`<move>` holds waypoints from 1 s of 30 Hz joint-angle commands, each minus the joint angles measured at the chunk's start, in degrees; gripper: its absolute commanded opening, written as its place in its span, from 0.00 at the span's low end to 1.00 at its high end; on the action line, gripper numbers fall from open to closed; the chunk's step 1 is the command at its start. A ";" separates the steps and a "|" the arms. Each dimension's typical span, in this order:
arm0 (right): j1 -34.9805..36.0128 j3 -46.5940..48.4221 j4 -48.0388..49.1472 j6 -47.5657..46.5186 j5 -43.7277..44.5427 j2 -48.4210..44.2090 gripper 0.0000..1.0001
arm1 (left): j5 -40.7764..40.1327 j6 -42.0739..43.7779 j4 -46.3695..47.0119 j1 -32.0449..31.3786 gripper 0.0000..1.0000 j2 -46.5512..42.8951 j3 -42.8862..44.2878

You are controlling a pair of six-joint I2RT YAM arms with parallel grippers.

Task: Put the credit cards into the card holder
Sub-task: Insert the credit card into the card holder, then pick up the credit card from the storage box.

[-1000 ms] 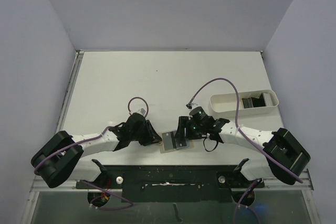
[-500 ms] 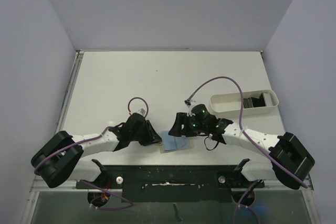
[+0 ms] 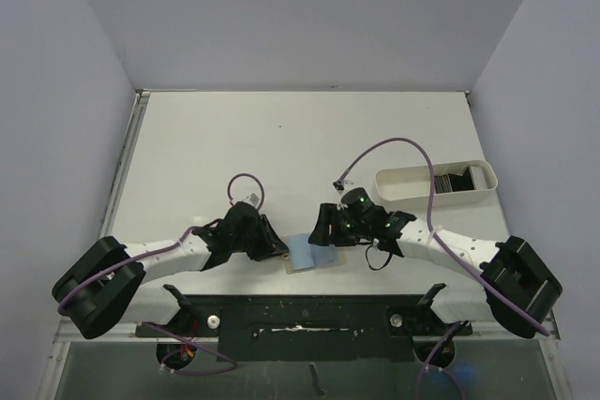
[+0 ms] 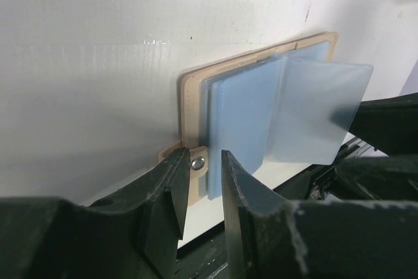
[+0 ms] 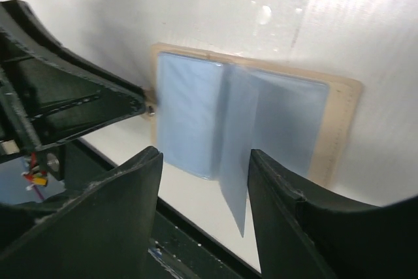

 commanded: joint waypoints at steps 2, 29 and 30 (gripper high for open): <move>0.52 4.58 -8.43 -2.19 9.14 0.07 0.51 | -0.40 0.89 -1.26 -0.24 0.25 -1.77 2.50; -15.38 27.15 -28.47 -22.59 28.42 3.15 0.57 | -4.97 18.32 -21.80 -0.24 0.71 -10.09 19.84; -17.66 28.59 -29.22 -24.36 28.84 4.02 0.57 | -4.74 19.28 -23.30 -0.16 0.72 -10.52 21.08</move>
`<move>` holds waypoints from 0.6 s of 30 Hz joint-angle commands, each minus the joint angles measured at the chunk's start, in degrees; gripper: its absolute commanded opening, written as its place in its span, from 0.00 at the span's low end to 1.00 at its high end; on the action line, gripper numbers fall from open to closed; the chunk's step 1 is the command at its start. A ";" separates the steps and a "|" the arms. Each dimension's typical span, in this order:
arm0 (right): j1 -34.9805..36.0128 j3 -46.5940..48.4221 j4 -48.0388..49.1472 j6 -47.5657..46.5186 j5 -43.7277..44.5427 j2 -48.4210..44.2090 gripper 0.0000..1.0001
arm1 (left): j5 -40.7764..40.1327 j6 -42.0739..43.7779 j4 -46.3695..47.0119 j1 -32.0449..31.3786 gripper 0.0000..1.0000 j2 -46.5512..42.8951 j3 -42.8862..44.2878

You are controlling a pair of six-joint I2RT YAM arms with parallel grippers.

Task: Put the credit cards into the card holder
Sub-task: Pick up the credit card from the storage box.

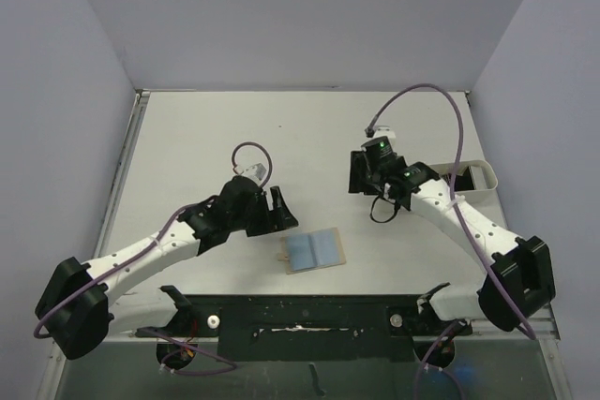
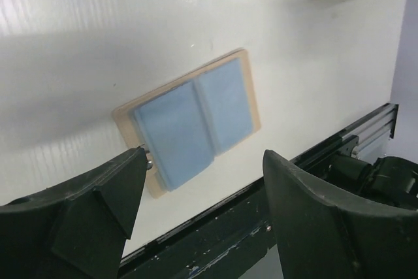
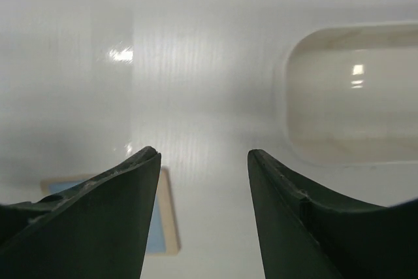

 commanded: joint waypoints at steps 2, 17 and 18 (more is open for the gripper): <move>-11.33 9.03 -4.69 -12.94 6.14 3.44 0.57 | -0.13 9.03 -8.18 -0.04 0.72 -3.99 9.46; -36.63 16.04 0.53 -34.50 11.79 15.59 0.56 | 1.22 22.92 -15.17 2.19 0.76 -8.08 10.42; -37.41 15.43 1.25 -35.70 11.25 15.69 0.55 | 1.38 23.04 -14.52 2.33 0.76 -8.38 9.82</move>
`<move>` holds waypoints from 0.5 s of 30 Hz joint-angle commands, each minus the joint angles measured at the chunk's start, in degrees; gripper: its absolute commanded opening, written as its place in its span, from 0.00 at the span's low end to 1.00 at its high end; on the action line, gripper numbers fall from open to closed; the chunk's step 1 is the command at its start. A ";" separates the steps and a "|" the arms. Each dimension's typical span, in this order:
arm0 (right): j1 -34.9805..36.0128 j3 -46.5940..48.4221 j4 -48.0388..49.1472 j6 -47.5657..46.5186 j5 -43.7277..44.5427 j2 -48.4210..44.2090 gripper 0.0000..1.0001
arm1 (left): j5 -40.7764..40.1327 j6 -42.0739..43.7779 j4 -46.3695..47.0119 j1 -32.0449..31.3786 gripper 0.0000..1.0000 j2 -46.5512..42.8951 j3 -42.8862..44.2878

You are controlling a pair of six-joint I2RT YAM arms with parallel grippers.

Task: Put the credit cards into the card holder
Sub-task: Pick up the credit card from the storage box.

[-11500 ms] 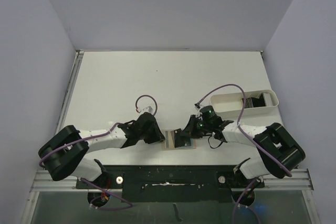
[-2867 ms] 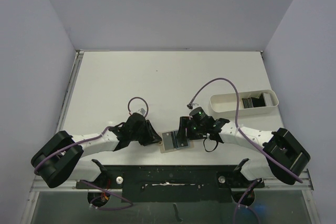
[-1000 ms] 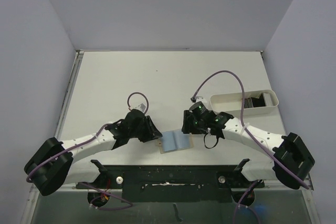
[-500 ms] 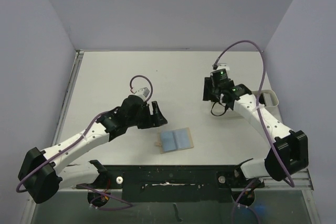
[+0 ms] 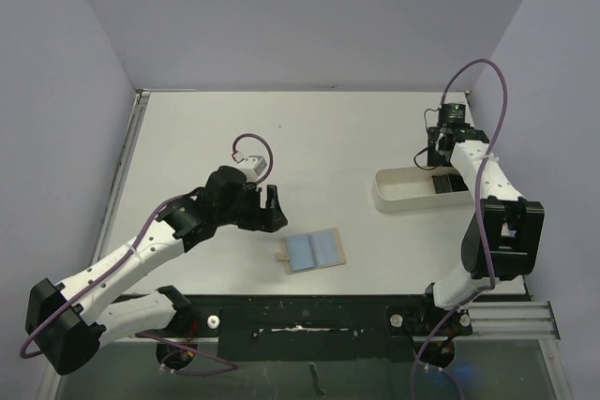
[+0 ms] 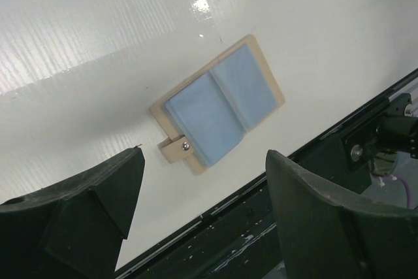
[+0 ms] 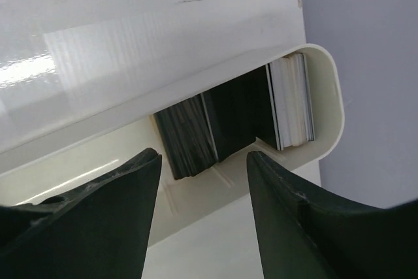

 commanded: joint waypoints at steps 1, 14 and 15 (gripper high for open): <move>-3.58 0.32 4.64 -9.27 1.37 0.16 0.55 | 0.95 3.88 1.52 1.26 0.76 -2.44 -1.86; -7.08 0.53 7.76 -14.58 10.32 7.72 0.52 | 3.07 4.28 2.41 4.31 0.76 -5.14 -3.48; -7.25 0.88 7.79 -14.50 10.36 8.31 0.52 | 3.08 4.19 2.49 4.41 0.76 -5.32 -3.59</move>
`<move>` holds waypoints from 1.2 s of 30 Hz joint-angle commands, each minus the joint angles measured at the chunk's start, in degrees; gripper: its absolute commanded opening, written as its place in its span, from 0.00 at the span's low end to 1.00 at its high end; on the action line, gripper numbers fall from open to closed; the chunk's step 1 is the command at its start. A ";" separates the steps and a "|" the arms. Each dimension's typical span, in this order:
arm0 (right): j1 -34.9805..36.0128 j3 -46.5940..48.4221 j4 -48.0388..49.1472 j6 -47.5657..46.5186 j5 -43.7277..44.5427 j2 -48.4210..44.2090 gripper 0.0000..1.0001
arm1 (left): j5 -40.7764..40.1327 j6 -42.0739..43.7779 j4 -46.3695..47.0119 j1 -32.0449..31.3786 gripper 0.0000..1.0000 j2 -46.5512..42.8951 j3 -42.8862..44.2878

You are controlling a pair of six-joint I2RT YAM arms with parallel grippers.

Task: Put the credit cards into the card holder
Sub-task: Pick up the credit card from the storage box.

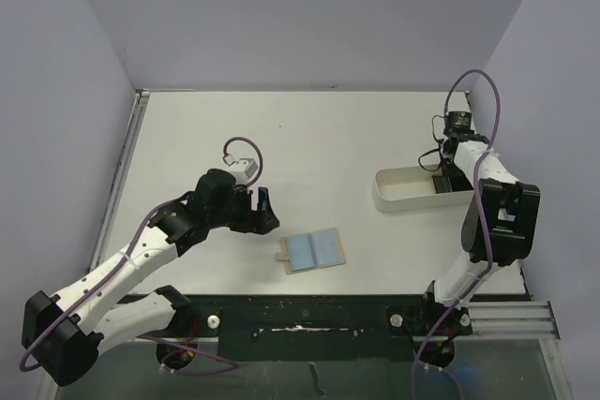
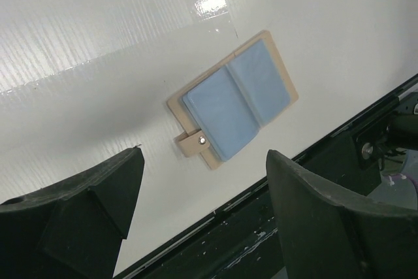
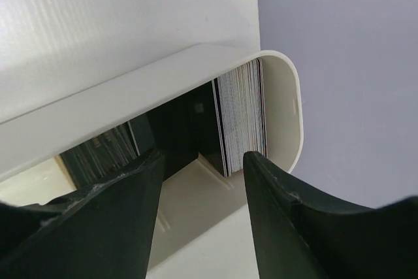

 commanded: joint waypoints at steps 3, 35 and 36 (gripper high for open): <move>-1.06 3.46 2.14 -1.55 3.84 2.88 0.53 | 0.49 0.97 2.26 0.46 0.76 -2.42 0.28; -3.23 4.44 4.01 -2.04 10.80 7.44 0.41 | -3.56 -0.17 1.38 0.44 0.76 -4.83 0.05; -3.22 4.41 4.09 -2.03 10.98 7.35 0.40 | -3.60 -0.17 1.38 0.53 0.76 -4.88 0.02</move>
